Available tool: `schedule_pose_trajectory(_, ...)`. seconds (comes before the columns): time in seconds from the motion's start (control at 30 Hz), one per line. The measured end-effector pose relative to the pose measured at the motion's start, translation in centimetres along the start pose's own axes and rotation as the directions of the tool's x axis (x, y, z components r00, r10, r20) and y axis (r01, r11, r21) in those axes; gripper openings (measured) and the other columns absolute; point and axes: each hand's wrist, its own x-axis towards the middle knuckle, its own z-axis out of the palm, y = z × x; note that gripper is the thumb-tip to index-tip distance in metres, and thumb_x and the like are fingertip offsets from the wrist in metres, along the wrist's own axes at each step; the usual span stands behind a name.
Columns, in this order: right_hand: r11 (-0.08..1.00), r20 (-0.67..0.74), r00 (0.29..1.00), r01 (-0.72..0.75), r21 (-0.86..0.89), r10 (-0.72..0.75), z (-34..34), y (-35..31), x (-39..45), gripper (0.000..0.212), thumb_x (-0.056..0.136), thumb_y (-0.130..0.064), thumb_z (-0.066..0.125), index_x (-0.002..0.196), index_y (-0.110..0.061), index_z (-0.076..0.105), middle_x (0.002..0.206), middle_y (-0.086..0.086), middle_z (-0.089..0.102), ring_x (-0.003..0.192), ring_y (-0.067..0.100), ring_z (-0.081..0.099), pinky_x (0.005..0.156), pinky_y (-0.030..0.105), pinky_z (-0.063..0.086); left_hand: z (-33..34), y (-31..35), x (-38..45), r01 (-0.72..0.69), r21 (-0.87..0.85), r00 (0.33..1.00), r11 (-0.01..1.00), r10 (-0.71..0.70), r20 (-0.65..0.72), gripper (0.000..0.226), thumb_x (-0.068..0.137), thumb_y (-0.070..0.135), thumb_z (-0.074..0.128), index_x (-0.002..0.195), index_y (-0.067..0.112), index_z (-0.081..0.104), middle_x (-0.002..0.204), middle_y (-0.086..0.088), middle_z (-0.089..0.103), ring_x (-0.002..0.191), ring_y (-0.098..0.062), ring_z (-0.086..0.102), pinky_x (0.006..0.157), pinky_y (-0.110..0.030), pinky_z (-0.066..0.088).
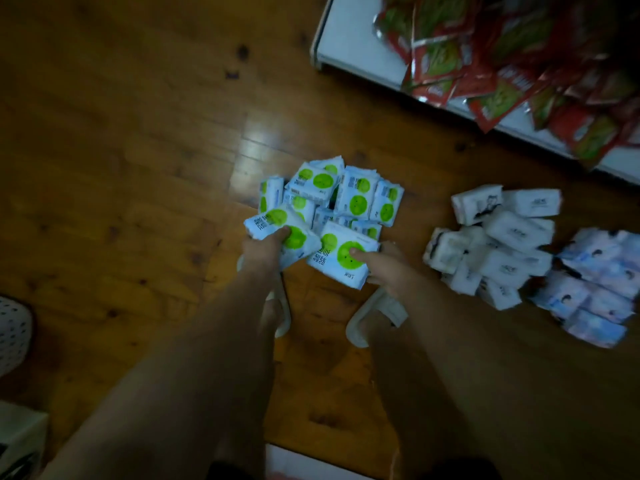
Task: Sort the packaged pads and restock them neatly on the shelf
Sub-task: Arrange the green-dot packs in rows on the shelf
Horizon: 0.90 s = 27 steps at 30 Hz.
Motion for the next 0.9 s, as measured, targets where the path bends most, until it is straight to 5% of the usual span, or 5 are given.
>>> schedule_pose_trajectory(0.1, 0.998, 0.019, 1.0, 0.021, 0.051, -0.022, -1.4, -3.7, -10.6, 0.049, 0.084, -0.023, 0.077, 0.128, -0.014, 0.057, 0.121, 0.006, 0.067, 0.101, 0.022, 0.068, 0.057, 0.029, 0.057, -3.4, 6.8, -13.2, -0.196, 0.14, 0.972, 0.971, 0.173, 0.161, 0.046, 0.084, 0.011, 0.072, 0.126, 0.007, 0.054, 0.116, -0.012, 0.067, 0.096, -0.026, 0.067, 0.07, -0.033, 0.056)
schedule_pose_trajectory(0.23, 0.978, 0.06, 0.993, 0.087, 0.189, -0.1, -3.0, -8.3, -24.3, 0.04, 0.088, -0.007, 0.07, 0.124, -0.016, 0.057, 0.117, 0.007, 0.068, 0.101, 0.027, 0.068, 0.077, 0.044, 0.061, -9.1, 13.2, -24.5, -0.488, 0.215, 0.825, 0.846, 0.367, 0.431, 0.083, 0.088, 0.002, 0.064, 0.148, 0.035, 0.017, 0.136, -0.006, 0.05, 0.112, -0.026, 0.062, 0.09, -0.047, 0.055)
schedule_pose_trajectory(0.37, 0.913, 0.093, 0.971, 0.172, 0.369, -0.22, -3.0, -12.1, -34.7, 0.042, 0.085, -0.001, 0.069, 0.124, -0.015, 0.058, 0.115, 0.007, 0.07, 0.105, 0.028, 0.067, 0.074, 0.042, 0.06, -12.9, 18.7, -33.1, -0.797, 0.373, 0.596, 0.476, 0.511, 0.62, 0.042, 0.09, 0.006, 0.062, 0.118, 0.035, 0.052, 0.124, 0.004, 0.055, 0.115, -0.019, 0.055, 0.098, -0.027, 0.042)
schedule_pose_trajectory(0.6, 0.844, 0.097, 0.886, 0.392, 0.367, -0.453, -1.2, -16.9, -47.3, 0.032, 0.084, -0.011, 0.073, 0.115, -0.017, 0.065, 0.108, 0.007, 0.073, 0.09, 0.024, 0.068, 0.074, 0.037, 0.053, -15.7, 28.2, -45.7, -0.884, 0.217, 0.422, 0.414, 0.507, 0.751, 0.039, 0.089, 0.058, 0.058, 0.112, 0.028, 0.069, 0.106, 0.007, 0.07, 0.096, -0.027, 0.067, 0.086, -0.039, 0.053)
schedule_pose_trajectory(0.9, 0.721, 0.011, 0.749, 0.634, 0.28, -0.663, -0.5, -22.1, -56.0, 0.042, 0.082, -0.015, 0.077, 0.121, -0.016, 0.062, 0.109, 0.003, 0.074, 0.102, 0.024, 0.07, 0.09, 0.047, 0.056, -17.6, 36.8, -53.0, -0.961, 0.111, 0.219, 0.255, 0.45, 0.866, 0.032, 0.082, 0.031, 0.078, 0.109, 0.016, 0.071, 0.102, 0.001, 0.074, 0.087, -0.014, 0.073, 0.079, -0.037, 0.06)
